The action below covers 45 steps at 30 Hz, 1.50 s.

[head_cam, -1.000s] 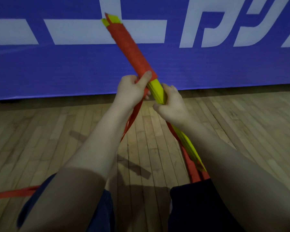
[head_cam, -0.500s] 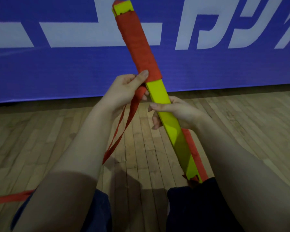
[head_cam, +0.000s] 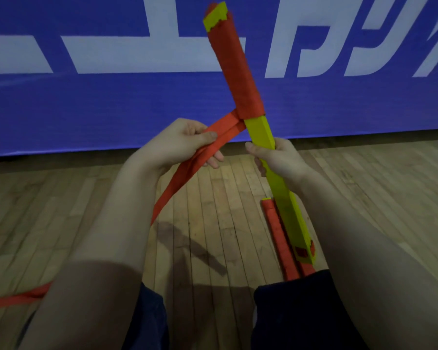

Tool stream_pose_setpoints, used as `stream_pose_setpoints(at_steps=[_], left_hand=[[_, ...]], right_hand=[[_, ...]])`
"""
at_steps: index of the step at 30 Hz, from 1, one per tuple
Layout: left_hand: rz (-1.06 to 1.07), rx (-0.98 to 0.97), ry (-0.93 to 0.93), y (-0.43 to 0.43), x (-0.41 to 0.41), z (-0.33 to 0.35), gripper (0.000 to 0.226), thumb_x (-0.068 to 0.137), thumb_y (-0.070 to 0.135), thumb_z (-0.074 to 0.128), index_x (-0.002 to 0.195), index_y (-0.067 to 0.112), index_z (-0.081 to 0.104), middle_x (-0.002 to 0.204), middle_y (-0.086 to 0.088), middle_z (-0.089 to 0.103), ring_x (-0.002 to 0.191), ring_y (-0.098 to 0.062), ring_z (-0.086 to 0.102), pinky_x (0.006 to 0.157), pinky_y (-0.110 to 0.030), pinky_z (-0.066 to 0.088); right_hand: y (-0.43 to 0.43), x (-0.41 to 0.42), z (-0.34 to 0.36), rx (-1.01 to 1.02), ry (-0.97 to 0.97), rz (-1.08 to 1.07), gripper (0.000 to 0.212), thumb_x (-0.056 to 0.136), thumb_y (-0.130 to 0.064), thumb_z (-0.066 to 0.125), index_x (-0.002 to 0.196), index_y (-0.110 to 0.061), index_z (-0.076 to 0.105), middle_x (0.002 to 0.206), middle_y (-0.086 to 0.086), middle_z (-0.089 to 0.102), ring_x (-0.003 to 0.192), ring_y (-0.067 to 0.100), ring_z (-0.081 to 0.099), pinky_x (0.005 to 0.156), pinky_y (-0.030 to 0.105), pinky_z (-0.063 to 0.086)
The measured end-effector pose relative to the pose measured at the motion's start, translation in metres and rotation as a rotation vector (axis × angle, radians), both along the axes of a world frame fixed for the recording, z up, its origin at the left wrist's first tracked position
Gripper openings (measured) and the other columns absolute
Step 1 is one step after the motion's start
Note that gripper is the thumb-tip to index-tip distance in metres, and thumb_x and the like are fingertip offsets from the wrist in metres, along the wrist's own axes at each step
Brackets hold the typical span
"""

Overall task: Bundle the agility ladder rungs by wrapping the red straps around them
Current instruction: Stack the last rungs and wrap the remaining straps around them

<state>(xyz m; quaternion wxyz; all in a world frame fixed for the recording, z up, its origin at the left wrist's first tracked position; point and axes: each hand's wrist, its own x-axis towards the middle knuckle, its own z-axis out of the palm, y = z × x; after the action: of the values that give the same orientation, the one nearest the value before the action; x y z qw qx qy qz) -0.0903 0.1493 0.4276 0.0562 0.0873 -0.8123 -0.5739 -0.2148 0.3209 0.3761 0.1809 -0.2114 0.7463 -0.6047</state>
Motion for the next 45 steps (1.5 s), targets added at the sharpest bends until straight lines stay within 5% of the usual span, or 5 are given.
stream_pose_setpoints(at_steps=[6, 16, 25, 35, 45], left_hand=[[0.022, -0.043, 0.014, -0.007, -0.002, -0.004, 0.026, 0.102, 0.015, 0.044, 0.089, 0.004, 0.063, 0.073, -0.005, 0.074, 0.060, -0.012, 0.069, 0.062, -0.024, 0.054], [0.093, -0.147, -0.005, -0.016, 0.000, -0.004, 0.025, 0.101, 0.018, 0.045, 0.091, 0.007, 0.064, 0.073, -0.004, 0.074, 0.062, -0.011, 0.069, 0.064, -0.023, 0.054], [-0.018, -0.169, -0.011, -0.002, -0.006, -0.009, 0.027, 0.101, 0.012, 0.044, 0.084, 0.004, 0.063, 0.066, 0.001, 0.072, 0.060, -0.009, 0.068, 0.062, -0.020, 0.054], [0.112, -0.169, 0.028, 0.021, -0.015, -0.007, 0.033, 0.092, 0.009, 0.044, 0.066, 0.005, 0.065, 0.052, -0.009, 0.062, 0.049, -0.011, 0.058, 0.049, -0.014, 0.043], [0.484, -0.124, 0.090, 0.044, -0.026, -0.019, 0.057, 0.078, 0.066, 0.059, 0.057, 0.013, 0.060, 0.036, 0.004, 0.053, 0.037, -0.006, 0.053, 0.048, -0.023, 0.042]], right_hand=[[0.005, 0.001, 0.010, -0.060, -0.297, 0.159, 0.036, 0.060, -0.015, 0.055, 0.090, -0.001, 0.067, 0.068, 0.007, 0.039, 0.058, 0.016, 0.038, 0.056, 0.028, 0.027], [0.013, 0.004, 0.012, -0.055, -0.315, 0.265, 0.031, 0.075, -0.023, 0.075, 0.097, -0.003, 0.065, 0.072, 0.004, 0.054, 0.070, 0.020, 0.053, 0.068, 0.032, 0.050], [-0.004, 0.019, 0.013, 0.241, -0.038, 0.030, 0.041, 0.075, -0.027, 0.082, 0.098, -0.002, 0.059, 0.072, 0.011, 0.057, 0.050, 0.022, 0.059, 0.053, 0.037, 0.057], [-0.015, 0.029, 0.007, 0.523, 0.507, -0.134, 0.027, 0.073, -0.036, 0.068, 0.087, -0.016, 0.057, 0.085, 0.007, 0.068, 0.081, 0.030, 0.066, 0.072, 0.038, 0.053], [-0.029, 0.052, 0.011, 0.812, 0.900, -0.178, 0.013, 0.092, -0.016, 0.051, 0.104, -0.012, 0.049, 0.098, 0.010, 0.065, 0.095, 0.034, 0.063, 0.065, 0.032, 0.032]])
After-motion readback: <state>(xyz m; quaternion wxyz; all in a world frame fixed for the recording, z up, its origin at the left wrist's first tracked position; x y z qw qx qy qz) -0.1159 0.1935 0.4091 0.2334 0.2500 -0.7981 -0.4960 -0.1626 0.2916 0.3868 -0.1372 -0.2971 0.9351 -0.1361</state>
